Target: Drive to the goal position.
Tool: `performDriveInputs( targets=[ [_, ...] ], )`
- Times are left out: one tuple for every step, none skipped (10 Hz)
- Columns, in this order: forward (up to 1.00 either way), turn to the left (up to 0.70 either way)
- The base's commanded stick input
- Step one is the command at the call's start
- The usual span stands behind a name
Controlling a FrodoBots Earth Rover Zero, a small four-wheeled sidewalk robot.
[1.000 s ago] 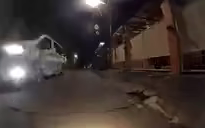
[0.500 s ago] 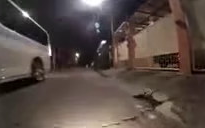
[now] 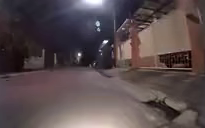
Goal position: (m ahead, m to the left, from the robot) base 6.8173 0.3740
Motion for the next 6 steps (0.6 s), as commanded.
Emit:
performDriveInputs(
  targets=[
    [0.70,0.00],
    [0.70,0.00],
    [0.70,0.00],
    [0.70,0.01],
    [0.70,0.17],
    [0.70,0.32]
  ],
)
